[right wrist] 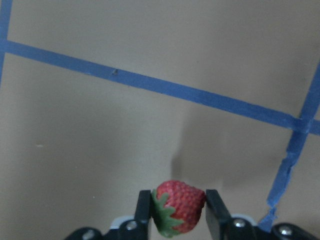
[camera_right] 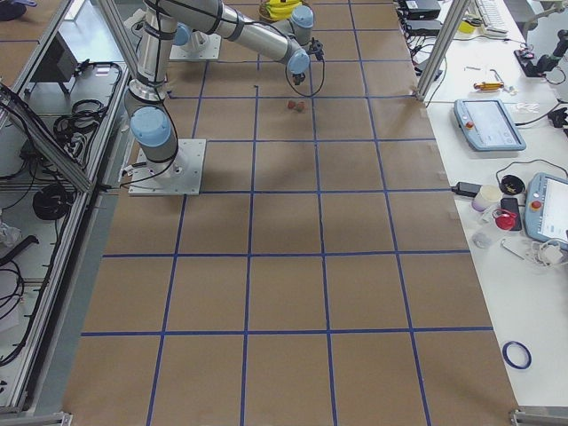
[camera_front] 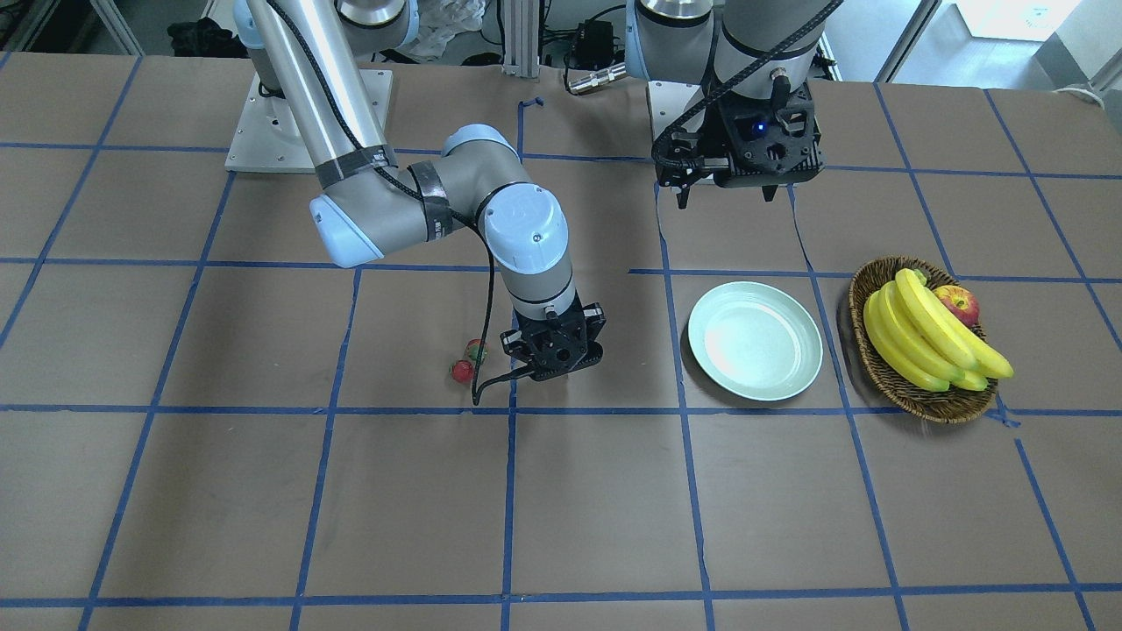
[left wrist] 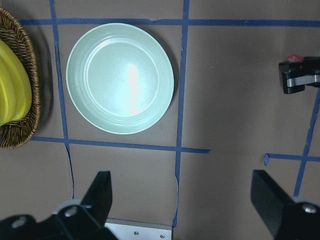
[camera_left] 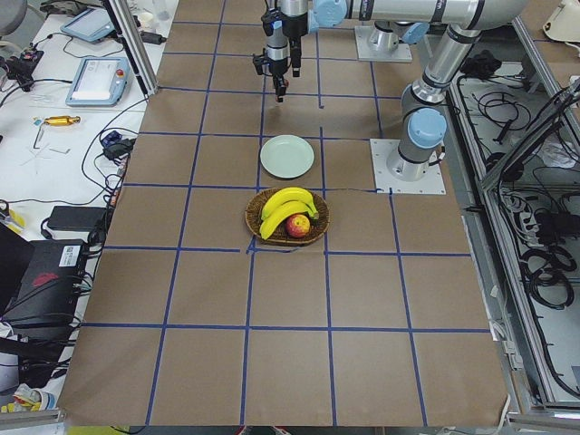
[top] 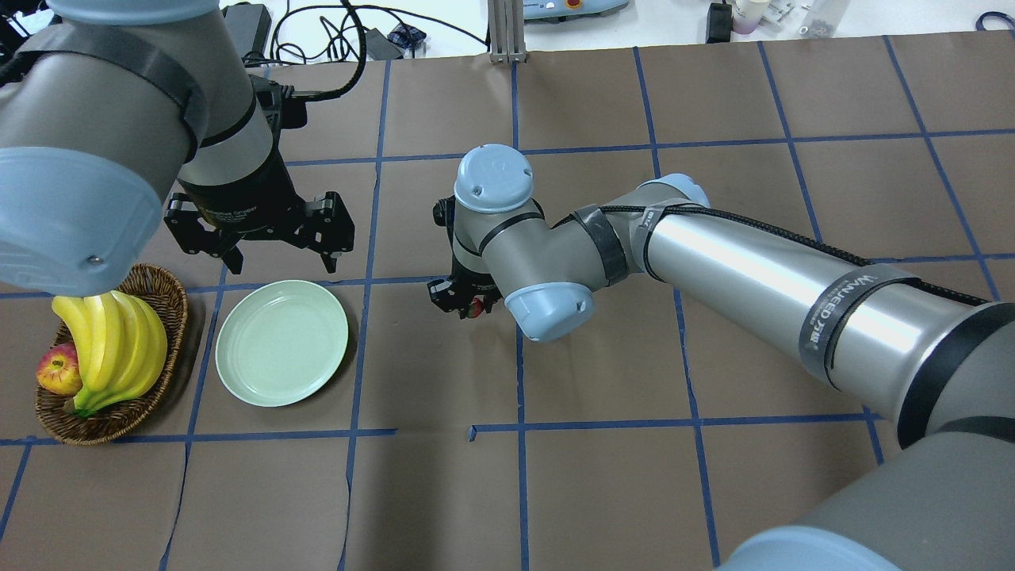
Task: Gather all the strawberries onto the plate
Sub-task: 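Release the strawberry on the table short of the plate, right gripper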
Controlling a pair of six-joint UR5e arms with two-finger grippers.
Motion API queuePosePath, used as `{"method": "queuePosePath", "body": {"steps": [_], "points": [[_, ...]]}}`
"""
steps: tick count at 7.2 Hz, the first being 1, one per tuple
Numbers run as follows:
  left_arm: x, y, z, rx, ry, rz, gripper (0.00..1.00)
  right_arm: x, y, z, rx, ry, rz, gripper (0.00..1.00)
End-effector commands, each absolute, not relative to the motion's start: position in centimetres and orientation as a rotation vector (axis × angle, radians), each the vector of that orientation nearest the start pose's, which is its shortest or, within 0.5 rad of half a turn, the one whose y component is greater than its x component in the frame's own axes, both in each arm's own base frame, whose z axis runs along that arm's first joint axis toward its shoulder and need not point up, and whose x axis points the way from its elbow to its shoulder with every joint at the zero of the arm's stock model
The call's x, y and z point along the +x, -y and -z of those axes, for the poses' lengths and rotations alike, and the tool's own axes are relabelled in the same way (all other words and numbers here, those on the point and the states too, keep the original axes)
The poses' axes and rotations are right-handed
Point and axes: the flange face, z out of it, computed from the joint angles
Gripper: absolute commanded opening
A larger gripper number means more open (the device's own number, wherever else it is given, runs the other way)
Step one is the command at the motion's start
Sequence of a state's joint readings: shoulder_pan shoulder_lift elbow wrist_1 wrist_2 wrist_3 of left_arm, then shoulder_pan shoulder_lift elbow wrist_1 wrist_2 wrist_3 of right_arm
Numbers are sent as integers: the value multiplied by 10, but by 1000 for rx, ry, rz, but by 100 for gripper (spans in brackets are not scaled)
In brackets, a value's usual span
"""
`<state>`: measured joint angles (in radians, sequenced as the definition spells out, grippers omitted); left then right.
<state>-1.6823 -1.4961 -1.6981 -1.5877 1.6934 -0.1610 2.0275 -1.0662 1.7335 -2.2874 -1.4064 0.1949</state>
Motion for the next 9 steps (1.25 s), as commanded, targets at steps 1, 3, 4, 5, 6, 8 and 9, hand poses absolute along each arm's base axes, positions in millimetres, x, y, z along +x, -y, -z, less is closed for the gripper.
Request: {"method": "queuePosePath", "body": {"steps": [1, 3, 4, 5, 6, 8, 9], "points": [[-170, 436, -460, -70, -3009, -80, 100, 407, 488, -201, -383, -2947, -14, 100], [-170, 436, -459, -69, -3009, -90, 100, 391, 484, -256, -357, -2970, -15, 100], [-170, 436, -458, -69, -3009, -92, 100, 371, 486, -276, -351, -3036, -33, 100], [-170, 436, -458, -69, -3007, -94, 100, 348, 501, -279, -351, -3119, -6, 100], [-171, 435, -455, -64, -3005, -100, 100, 322, 517, -282, -327, -3168, 2, 100], [-173, 436, -451, -60, -3000, -112, 100, 271, 535, -274, -125, -3213, -72, 100], [-172, 436, -451, -60, -2998, -112, 100, 271, 536, -272, 21, -3205, -74, 100]]}}
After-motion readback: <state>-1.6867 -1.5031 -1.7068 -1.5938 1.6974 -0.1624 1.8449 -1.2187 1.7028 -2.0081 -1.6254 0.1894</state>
